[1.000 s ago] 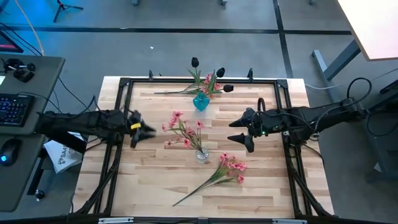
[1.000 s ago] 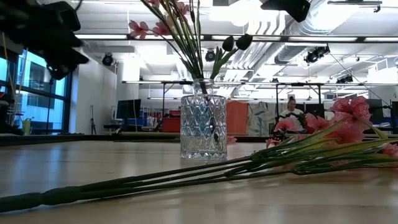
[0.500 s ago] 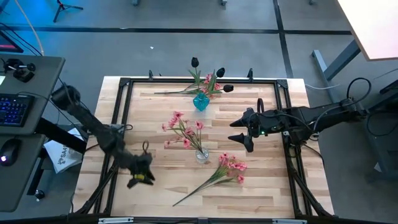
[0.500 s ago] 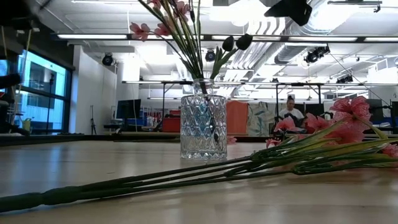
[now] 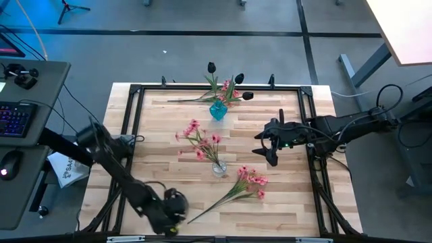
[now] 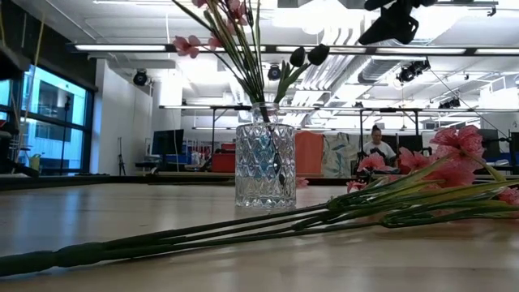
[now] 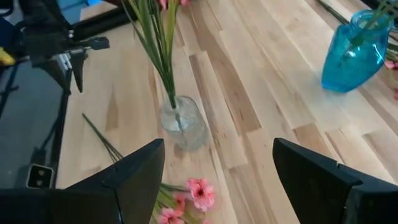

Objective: Sort flowers into vase by color
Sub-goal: Put the bottom pink flower into the transparent vase

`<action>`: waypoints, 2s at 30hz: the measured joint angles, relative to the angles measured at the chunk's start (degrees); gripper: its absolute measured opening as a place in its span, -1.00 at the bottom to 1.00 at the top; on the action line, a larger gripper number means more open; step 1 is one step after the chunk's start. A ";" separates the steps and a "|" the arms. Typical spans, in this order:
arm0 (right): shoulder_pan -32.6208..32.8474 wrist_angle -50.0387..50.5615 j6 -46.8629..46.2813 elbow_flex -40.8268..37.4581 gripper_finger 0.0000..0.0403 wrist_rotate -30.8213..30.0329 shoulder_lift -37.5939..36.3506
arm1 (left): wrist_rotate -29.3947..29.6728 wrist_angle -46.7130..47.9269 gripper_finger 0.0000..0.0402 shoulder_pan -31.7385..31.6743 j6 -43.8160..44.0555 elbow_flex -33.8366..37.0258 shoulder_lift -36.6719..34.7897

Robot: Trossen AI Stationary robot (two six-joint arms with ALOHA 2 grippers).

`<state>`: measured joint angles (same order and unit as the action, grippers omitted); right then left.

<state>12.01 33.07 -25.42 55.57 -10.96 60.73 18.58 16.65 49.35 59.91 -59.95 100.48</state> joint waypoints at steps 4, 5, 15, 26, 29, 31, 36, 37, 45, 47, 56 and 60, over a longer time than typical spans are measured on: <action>0.00 0.22 1.95 0.00 0.45 -0.01 0.00 | -0.78 1.78 -0.61 -2.65 1.80 -7.49 6.46; 0.00 0.21 2.18 0.00 0.45 -0.01 0.00 | -1.32 1.84 -0.61 -3.23 0.94 -8.86 7.55; 0.04 0.19 -3.46 0.00 0.45 0.56 0.00 | -1.76 1.00 -0.36 -8.52 -4.69 -11.97 13.03; 0.03 0.23 -4.73 0.00 0.45 1.51 0.00 | 0.06 -4.17 -0.24 -11.34 -11.52 -11.95 16.34; 0.02 0.34 -4.74 0.00 0.45 1.51 0.00 | -0.02 -5.01 -0.24 -11.46 -11.61 -11.99 17.44; 0.02 0.44 -4.68 0.00 0.45 1.51 0.00 | 0.25 -5.49 -0.24 -11.46 -11.73 -11.99 18.17; 0.02 0.65 -4.64 0.00 0.45 1.51 0.00 | 1.98 -5.86 -0.25 -11.36 -11.98 -12.20 19.83; 0.02 0.65 -4.62 0.00 0.45 1.51 0.00 | 2.63 -5.50 -0.26 -11.32 -11.50 -12.21 20.05; 0.02 0.64 -4.62 0.00 0.45 1.51 0.00 | 2.04 -0.86 -0.89 -11.88 -7.49 -12.26 20.47; 0.02 0.60 -4.60 0.00 0.45 1.51 0.00 | 0.95 -0.55 -0.94 -11.95 -7.46 -12.26 20.38; 0.04 -2.58 -4.36 0.00 0.45 5.78 0.02 | 0.39 3.95 -0.99 -8.16 -12.06 -11.57 12.00; 0.01 -8.47 -3.88 -0.02 0.45 9.15 -1.19 | 0.07 9.19 -1.00 -6.19 -14.94 -11.84 5.24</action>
<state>12.02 24.60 -29.30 55.55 -1.81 59.54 18.65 25.84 43.16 44.97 -71.79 105.72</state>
